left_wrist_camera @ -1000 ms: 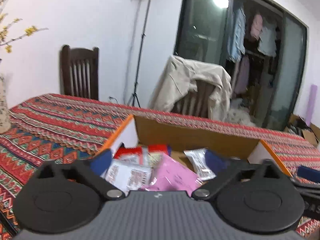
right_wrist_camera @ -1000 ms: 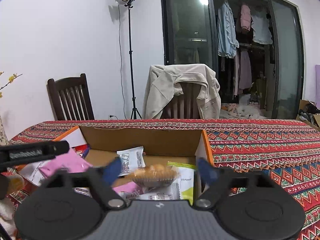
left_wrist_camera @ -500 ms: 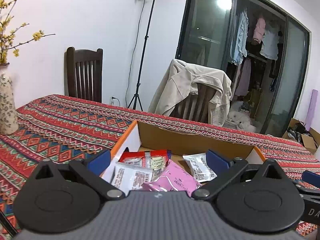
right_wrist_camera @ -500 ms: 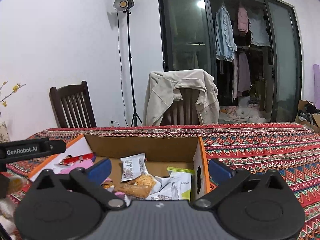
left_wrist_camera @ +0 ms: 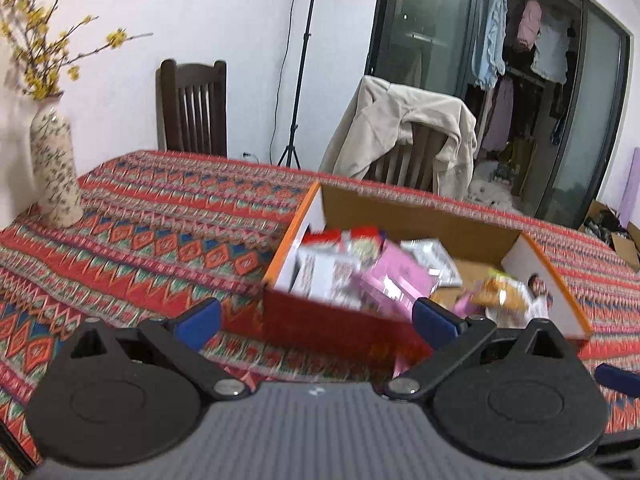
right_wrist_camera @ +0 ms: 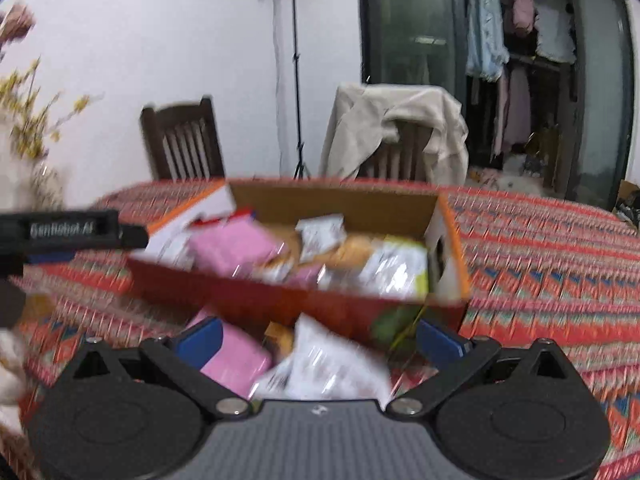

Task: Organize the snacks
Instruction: 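Move both open grippers back toward the snack pile, then grasp a green-and-white bar with the right gripper while the left gripper grasps a pink packet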

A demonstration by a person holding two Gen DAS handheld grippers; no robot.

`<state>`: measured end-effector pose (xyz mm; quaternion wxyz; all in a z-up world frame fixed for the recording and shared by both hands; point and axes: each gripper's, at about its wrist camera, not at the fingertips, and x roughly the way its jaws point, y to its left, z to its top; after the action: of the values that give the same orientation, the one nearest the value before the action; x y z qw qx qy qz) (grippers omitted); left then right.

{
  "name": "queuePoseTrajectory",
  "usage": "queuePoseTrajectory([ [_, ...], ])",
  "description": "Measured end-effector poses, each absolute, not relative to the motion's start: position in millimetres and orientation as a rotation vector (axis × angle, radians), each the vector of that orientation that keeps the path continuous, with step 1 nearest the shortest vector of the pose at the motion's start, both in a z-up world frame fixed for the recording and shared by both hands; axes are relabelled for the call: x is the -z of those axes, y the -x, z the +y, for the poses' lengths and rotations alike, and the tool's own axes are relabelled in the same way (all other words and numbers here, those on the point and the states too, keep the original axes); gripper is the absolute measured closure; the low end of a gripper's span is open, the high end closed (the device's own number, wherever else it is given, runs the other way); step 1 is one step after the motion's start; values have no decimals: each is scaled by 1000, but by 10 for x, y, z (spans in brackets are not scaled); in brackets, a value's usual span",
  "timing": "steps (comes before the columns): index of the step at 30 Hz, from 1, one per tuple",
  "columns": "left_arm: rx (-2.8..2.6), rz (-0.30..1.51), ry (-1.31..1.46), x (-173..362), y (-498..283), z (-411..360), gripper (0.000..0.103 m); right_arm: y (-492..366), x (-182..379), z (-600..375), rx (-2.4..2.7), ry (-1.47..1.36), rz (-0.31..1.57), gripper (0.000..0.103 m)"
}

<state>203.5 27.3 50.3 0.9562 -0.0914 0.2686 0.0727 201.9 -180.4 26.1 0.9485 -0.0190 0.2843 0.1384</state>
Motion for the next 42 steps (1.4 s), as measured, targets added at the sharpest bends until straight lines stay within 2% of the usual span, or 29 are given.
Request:
queuePoseTrajectory([
  [10, -145, 603, 202, -248, -1574, 435, 0, -1745, 174, -1312, -255, 129, 700, 0],
  [18, -143, 620, 222, -172, -1421, 483, 0, -1614, 314, -1503, -249, 96, 744, 3],
  [21, -141, 629, 221, -151, -1410, 439, 0, -1548, 289, -1636, -258, 81, 731, 19],
  [25, -133, 639, 214, -126, -1410, 373, 0, -1520, 221, -1804, -261, 71, 719, 65],
  [29, -125, 648, 198, -111, -1433, 298, 0, -1507, 201, -1932, -252, 67, 700, 68],
  [42, -61, 679, 139, -78, -1719, -88, 0, -1386, -137, -2268, -267, 8, 488, 68],
])
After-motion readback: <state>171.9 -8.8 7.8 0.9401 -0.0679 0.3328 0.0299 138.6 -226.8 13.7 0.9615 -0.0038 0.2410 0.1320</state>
